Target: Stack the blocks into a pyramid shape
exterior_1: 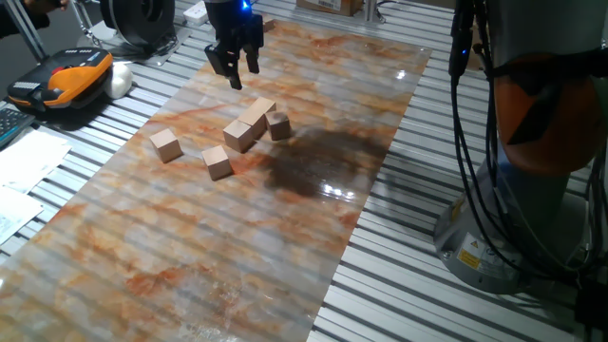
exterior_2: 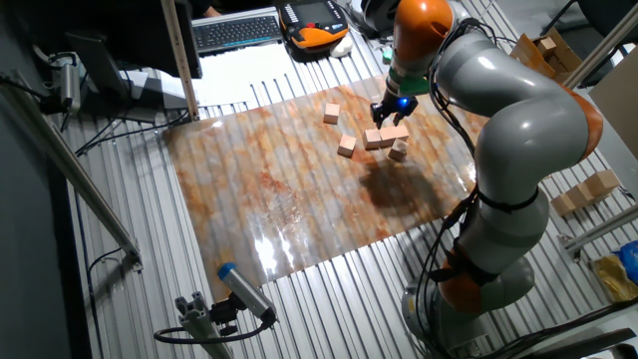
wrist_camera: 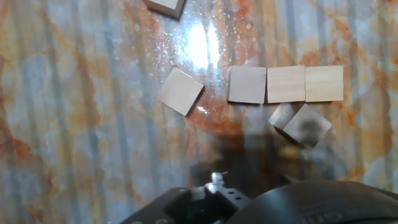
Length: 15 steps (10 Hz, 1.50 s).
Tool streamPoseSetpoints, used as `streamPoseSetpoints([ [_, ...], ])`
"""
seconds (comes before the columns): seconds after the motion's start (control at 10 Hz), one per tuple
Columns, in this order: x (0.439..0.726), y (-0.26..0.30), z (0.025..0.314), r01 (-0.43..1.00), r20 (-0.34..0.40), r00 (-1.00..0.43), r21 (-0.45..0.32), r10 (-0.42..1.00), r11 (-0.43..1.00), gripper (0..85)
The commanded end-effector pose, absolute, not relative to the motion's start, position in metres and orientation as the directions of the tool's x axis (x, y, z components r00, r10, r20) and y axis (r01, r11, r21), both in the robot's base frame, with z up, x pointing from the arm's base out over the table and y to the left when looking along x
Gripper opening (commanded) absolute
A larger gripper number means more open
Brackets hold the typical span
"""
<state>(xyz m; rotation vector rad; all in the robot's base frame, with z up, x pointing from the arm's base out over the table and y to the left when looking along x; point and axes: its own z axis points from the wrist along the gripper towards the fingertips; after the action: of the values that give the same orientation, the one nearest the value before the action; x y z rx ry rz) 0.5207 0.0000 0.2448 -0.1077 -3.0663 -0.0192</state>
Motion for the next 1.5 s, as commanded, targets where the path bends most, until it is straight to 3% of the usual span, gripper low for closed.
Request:
streamPoseSetpoints([
  [0.0, 0.521, 0.001, 0.245, 0.069, 0.074, -0.995, 0.009, 0.068, 0.998, 0.0],
  [1.0, 0.529, 0.000, 0.254, 0.045, 0.044, -0.998, -0.004, 0.045, 0.999, 0.0],
  [1.4, 0.534, -0.005, 0.249, 0.057, 0.070, -0.996, -0.006, 0.058, 0.998, 0.0],
])
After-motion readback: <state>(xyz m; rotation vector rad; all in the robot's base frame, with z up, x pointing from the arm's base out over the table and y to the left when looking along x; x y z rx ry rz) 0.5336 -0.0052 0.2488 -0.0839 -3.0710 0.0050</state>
